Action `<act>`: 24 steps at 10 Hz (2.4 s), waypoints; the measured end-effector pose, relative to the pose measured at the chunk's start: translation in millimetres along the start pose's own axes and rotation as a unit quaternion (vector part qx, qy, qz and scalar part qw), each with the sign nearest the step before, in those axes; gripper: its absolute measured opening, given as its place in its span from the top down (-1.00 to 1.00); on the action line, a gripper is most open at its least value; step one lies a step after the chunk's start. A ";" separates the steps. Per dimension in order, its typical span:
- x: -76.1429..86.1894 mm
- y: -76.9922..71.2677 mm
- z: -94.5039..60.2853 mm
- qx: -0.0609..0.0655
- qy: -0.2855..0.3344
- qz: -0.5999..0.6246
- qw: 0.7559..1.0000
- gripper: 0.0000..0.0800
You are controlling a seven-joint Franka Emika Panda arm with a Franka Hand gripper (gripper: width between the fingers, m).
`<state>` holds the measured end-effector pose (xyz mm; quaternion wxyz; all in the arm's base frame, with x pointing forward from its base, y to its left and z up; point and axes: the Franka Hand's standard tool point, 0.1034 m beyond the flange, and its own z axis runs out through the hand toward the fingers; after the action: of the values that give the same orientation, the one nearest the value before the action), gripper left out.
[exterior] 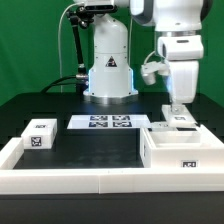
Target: Assemble cabinet
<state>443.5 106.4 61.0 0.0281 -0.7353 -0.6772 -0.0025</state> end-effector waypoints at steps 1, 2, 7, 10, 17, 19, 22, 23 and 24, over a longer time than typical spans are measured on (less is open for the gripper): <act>0.5 -0.7 1.1 0.001 0.000 0.008 1.000 0.82; 1.2 -1.3 1.9 0.002 0.001 0.007 1.000 0.82; 3.0 0.6 3.0 0.002 0.002 0.008 1.000 0.82; 11.7 4.5 3.4 0.000 0.006 0.003 1.000 0.82; 9.4 8.1 5.5 0.002 0.007 0.009 1.000 0.82; 6.4 8.2 3.2 0.003 0.005 0.011 1.000 0.82; 6.6 8.1 2.2 0.004 0.004 0.017 1.000 0.82; 6.4 7.8 2.8 0.004 0.004 0.017 1.000 0.82; 6.3 7.6 3.2 0.005 0.004 0.017 1.000 0.82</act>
Offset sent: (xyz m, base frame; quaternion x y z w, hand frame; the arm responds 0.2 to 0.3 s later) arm 0.0000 0.0000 0.0000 0.0000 0.0000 0.0000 1.0000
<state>451.5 112.2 57.7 0.0345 -0.7467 -0.6643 -0.0018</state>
